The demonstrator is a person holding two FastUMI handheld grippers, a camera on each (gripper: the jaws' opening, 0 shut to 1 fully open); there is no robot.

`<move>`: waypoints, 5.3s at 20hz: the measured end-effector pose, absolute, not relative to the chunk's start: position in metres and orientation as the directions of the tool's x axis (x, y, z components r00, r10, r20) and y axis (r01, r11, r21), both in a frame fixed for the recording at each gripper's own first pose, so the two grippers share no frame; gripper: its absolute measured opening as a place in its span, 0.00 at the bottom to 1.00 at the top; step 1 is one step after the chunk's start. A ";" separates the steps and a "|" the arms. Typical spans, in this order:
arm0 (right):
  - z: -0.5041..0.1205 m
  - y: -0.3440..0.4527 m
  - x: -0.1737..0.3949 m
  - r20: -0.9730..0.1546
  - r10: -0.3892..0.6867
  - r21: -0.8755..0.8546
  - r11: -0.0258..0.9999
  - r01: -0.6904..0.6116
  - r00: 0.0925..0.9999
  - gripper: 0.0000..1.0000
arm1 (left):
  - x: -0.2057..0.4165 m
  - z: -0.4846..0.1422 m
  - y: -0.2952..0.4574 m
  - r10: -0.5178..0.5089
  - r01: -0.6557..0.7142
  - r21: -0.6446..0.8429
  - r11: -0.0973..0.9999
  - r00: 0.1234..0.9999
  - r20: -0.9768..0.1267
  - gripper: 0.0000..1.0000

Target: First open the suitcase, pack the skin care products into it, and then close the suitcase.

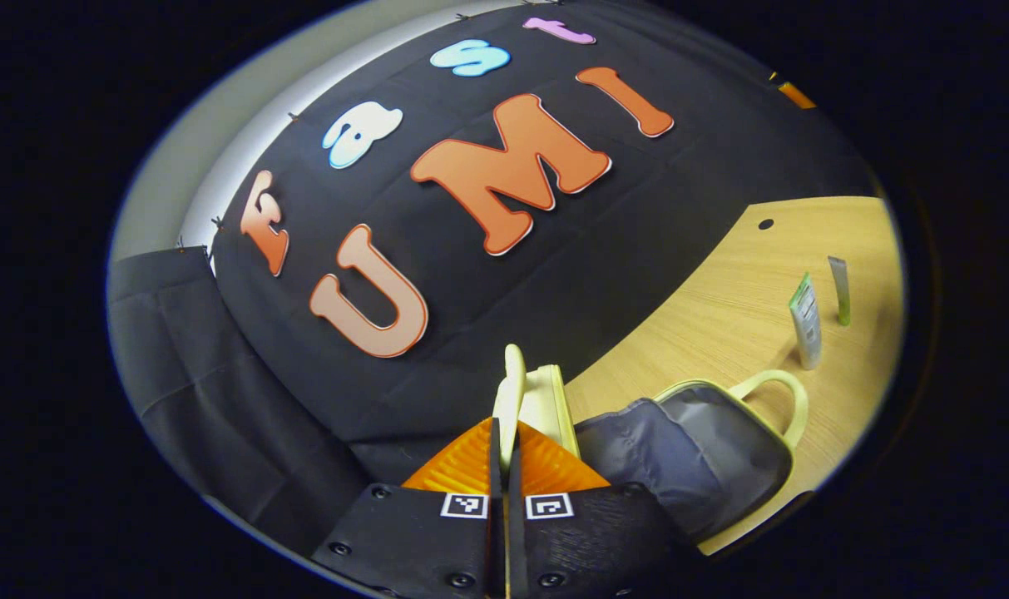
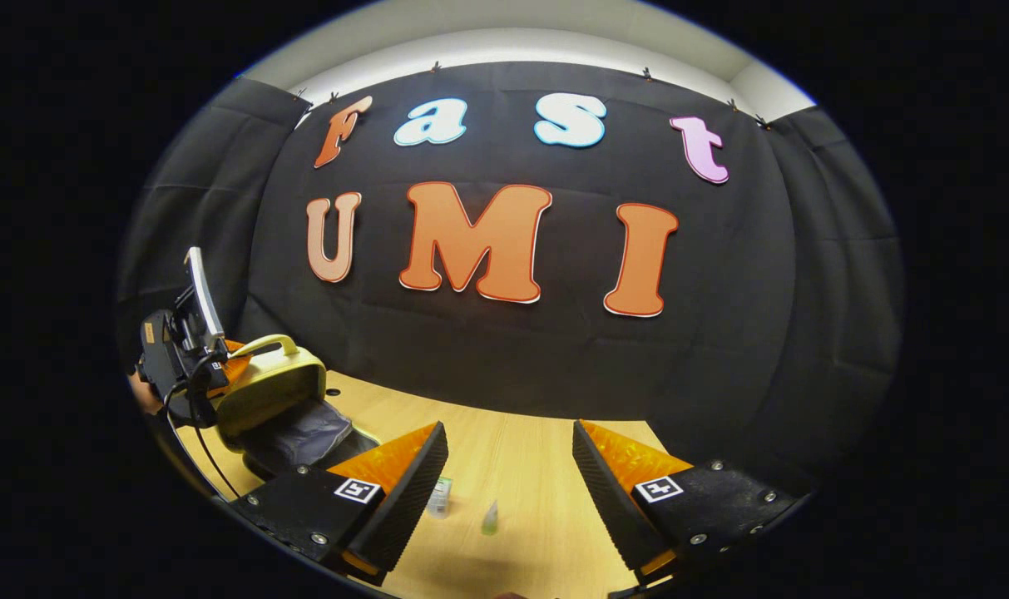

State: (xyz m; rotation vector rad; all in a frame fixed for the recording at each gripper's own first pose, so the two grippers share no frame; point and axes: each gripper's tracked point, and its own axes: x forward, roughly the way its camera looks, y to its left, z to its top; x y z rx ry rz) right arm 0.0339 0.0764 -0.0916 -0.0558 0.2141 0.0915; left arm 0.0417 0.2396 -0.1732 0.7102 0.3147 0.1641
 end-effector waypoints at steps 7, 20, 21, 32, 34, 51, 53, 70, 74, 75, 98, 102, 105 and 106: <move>-0.099 0.107 0.038 -0.262 -0.029 -0.088 0.996 0.006 0.965 0.95 | 0.040 -0.170 0.297 0.236 -0.075 0.656 0.751 0.958 -0.161 0.02; -0.102 0.136 0.046 -0.290 -0.030 -0.075 0.997 0.008 0.956 0.95 | 0.028 -0.217 0.456 0.394 -0.218 0.534 0.817 0.886 -0.242 0.02; -0.103 0.137 0.047 -0.294 -0.031 -0.076 0.997 0.009 0.955 0.95 | 0.025 -0.227 0.470 0.414 -0.229 0.524 0.820 0.870 -0.267 0.02; -0.119 0.141 0.041 -0.349 -0.061 -0.078 0.996 0.036 0.935 0.95 | 0.012 -0.367 0.557 0.502 -0.283 0.447 0.849 0.697 -0.512 0.14; -0.122 0.141 0.040 -0.355 -0.061 -0.080 0.996 0.035 0.933 0.95 | 0.017 -0.363 0.546 0.485 -0.273 0.441 0.855 0.722 -0.494 0.12; -0.199 0.088 0.055 -0.456 0.030 -0.040 0.998 -0.054 0.890 0.96 | 0.084 -0.284 0.150 -0.020 0.072 0.106 0.992 0.905 -0.425 0.86; -0.205 0.078 0.057 -0.464 0.051 -0.029 0.997 -0.072 0.884 0.96 | 0.089 -0.290 0.098 -0.083 0.124 0.066 0.990 0.896 -0.436 0.86; -0.235 0.028 0.054 -0.520 0.172 -0.016 0.977 -0.211 0.837 0.96 | 0.136 -0.436 -0.103 -0.215 0.247 -0.037 0.968 0.749 -0.627 0.88; -0.247 0.028 0.050 -0.549 0.195 -0.015 0.970 -0.242 0.813 0.96 | 0.152 -0.452 -0.112 -0.208 0.241 -0.034 0.970 0.745 -0.634 0.87; -0.251 0.029 0.050 -0.555 0.205 -0.007 0.968 -0.250 0.806 0.96 | 0.153 -0.453 -0.109 -0.195 0.235 -0.020 0.972 0.749 -0.634 0.78; -0.394 0.093 0.078 -0.705 0.406 0.132 0.881 -0.454 0.582 0.74 | 0.093 -0.275 0.047 0.159 -0.149 0.061 0.987 0.827 -0.539 0.45; -0.407 0.099 0.076 -0.734 0.398 0.137 0.880 -0.454 0.550 0.36 | 0.058 -0.283 0.094 0.250 -0.224 0.118 0.967 0.771 -0.585 0.45; -0.398 0.105 0.074 -0.722 0.416 0.179 0.884 -0.432 0.552 0.34 | 0.047 -0.291 0.119 0.261 -0.243 0.115 0.963 0.752 -0.605 0.45; -0.392 0.106 0.074 -0.720 0.412 0.170 0.885 -0.433 0.559 0.34 | 0.045 -0.296 0.126 0.258 -0.238 0.115 0.964 0.748 -0.611 0.45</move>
